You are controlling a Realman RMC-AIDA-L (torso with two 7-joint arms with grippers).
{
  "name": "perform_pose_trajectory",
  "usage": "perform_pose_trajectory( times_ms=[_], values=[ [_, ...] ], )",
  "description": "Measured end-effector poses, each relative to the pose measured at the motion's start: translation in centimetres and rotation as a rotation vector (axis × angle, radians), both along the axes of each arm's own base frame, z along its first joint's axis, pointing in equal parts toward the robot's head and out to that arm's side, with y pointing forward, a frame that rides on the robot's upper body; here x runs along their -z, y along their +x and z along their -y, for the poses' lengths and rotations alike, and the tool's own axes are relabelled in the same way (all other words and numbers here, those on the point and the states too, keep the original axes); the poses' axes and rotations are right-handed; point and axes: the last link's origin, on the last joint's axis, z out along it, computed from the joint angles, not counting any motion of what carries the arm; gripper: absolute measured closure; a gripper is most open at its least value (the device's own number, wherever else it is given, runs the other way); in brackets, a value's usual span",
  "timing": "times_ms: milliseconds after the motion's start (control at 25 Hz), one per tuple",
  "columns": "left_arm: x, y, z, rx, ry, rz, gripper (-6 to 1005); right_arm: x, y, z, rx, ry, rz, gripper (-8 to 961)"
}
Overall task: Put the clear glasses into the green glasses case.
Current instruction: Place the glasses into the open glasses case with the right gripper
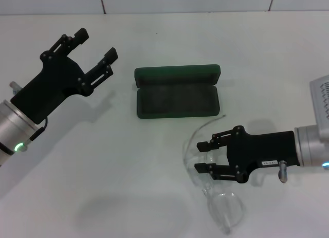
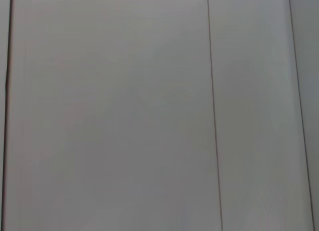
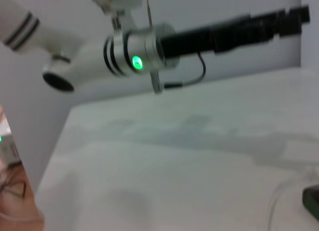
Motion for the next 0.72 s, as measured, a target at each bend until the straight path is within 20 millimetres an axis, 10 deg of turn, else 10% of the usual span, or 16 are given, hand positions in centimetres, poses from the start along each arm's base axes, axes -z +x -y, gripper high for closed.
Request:
perform_pose_trajectory(
  times_ms=[720],
  values=[
    [-0.1, 0.1, -0.4, -0.005, 0.006, -0.001, 230, -2.6, 0.0, -1.0, -0.001, 0.126, -0.061, 568]
  ],
)
